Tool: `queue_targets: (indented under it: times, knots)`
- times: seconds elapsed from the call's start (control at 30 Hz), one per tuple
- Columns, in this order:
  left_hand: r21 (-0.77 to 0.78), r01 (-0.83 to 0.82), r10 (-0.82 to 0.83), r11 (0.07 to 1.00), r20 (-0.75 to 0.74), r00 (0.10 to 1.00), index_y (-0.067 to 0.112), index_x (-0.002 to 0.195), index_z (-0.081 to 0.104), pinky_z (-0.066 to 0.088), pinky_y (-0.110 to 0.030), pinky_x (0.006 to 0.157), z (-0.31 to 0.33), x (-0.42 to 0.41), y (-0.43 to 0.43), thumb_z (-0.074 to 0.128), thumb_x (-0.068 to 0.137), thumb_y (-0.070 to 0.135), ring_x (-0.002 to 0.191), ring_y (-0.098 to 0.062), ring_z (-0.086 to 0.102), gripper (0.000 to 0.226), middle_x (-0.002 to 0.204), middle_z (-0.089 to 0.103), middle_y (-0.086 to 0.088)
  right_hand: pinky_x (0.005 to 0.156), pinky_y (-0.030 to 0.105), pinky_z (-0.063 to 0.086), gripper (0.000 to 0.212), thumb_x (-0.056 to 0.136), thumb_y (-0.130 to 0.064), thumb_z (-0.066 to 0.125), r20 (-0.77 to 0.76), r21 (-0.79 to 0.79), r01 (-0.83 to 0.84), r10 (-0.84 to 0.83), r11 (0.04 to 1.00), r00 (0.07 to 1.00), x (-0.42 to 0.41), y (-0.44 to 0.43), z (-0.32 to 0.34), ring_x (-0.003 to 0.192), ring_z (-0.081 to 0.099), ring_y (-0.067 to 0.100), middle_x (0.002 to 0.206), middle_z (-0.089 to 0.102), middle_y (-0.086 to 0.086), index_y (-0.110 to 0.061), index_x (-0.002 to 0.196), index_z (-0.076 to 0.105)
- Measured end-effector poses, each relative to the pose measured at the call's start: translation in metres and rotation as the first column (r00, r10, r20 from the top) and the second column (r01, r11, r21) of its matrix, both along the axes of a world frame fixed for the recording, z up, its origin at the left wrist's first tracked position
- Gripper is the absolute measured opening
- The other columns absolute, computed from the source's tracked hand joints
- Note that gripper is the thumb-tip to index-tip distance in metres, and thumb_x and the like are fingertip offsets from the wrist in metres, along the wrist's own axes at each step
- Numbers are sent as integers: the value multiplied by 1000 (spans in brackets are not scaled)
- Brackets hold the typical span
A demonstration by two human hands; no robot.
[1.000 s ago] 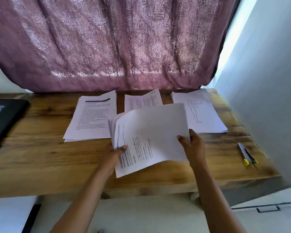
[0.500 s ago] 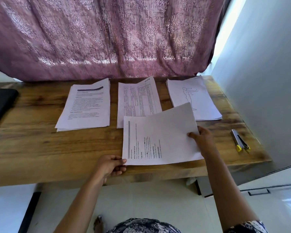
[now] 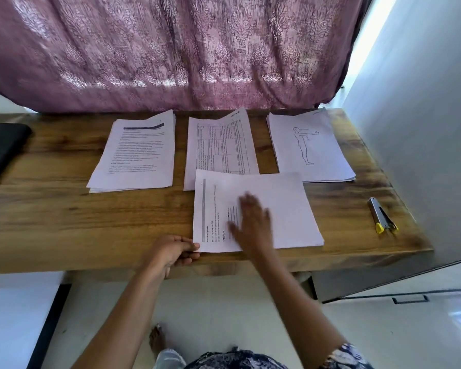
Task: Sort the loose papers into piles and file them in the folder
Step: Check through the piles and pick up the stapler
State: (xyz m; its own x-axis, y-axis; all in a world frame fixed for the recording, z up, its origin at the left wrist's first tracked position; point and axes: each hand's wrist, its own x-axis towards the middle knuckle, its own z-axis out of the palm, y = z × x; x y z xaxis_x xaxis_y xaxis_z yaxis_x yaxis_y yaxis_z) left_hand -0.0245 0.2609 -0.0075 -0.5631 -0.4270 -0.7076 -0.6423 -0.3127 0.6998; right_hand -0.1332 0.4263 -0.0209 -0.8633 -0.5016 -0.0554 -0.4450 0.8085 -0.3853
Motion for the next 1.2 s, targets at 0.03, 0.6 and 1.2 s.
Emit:
queue_targets:
  times: [0.03,0.6,1.2]
  knots:
    - [4,-10,10,1000,-1,1000,-2,83,61,52,-19,40,-1,0,0,70,80,-8,45,-11,65,10,55,68,-9,117,42,-8,75,96,-59,18,34,86,-121,118,989,992,15,-14,-8,146,-13,16,160,-9,1,-14,153,-1]
    - [77,-15,12,997,37,999,-8,92,65,52,-20,41,4,-1,-6,70,78,-8,49,-14,67,15,63,70,-15,118,42,-2,66,101,-49,22,-22,145,-309,315,940,949,-36,-55,-10,148,-3,14,162,0,1,-15,153,0]
    - [69,-53,52,996,9,999,-4,82,64,52,-19,40,2,0,-1,68,81,-10,46,-11,66,7,56,68,-11,117,48,1,74,94,-59,7,-96,153,-121,136,981,986,-10,-3,-25,147,-1,13,159,0,-1,-14,153,6]
